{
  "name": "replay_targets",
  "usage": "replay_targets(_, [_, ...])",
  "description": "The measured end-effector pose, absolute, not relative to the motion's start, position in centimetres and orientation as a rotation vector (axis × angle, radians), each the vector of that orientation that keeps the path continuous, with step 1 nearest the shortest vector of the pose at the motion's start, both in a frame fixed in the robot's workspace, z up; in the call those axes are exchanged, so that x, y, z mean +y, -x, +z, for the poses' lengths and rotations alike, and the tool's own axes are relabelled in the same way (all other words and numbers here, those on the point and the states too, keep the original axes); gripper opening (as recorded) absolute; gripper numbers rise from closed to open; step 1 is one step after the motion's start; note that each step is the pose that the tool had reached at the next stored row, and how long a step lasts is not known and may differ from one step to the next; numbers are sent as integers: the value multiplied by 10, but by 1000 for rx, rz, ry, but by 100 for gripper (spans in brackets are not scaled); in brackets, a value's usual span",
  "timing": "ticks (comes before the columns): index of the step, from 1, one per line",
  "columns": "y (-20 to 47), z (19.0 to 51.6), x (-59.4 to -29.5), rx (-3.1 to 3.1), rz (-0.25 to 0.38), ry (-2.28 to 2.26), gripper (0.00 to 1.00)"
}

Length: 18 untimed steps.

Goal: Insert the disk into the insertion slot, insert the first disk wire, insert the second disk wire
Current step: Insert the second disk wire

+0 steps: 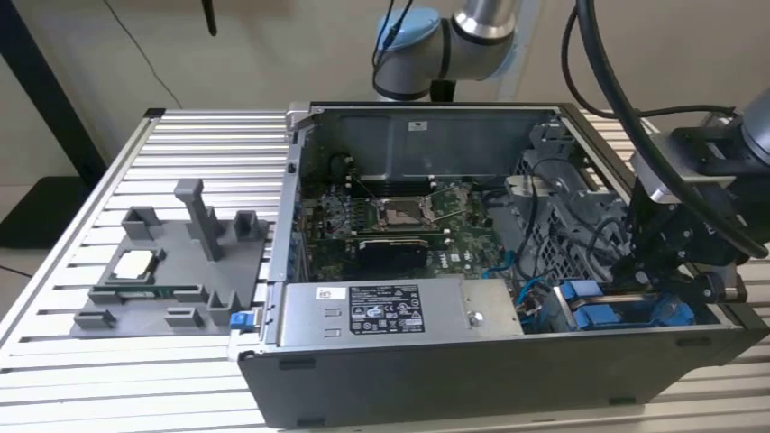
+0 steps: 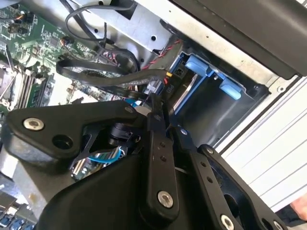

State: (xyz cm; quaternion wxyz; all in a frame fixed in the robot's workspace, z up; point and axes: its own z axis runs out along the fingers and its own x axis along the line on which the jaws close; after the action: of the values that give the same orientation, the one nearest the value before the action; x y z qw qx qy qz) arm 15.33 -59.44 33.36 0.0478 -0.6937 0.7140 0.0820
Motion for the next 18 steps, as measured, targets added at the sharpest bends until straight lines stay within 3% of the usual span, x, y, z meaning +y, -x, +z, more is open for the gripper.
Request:
replay_targets(3, [-154, 331, -594, 2172, 259, 2111, 18])
replay_targets(4, [-153, 333, -594, 2168, 265, 2108, 24])
replay_targets(18, [-153, 358, -596, 2156, 290, 2096, 24])
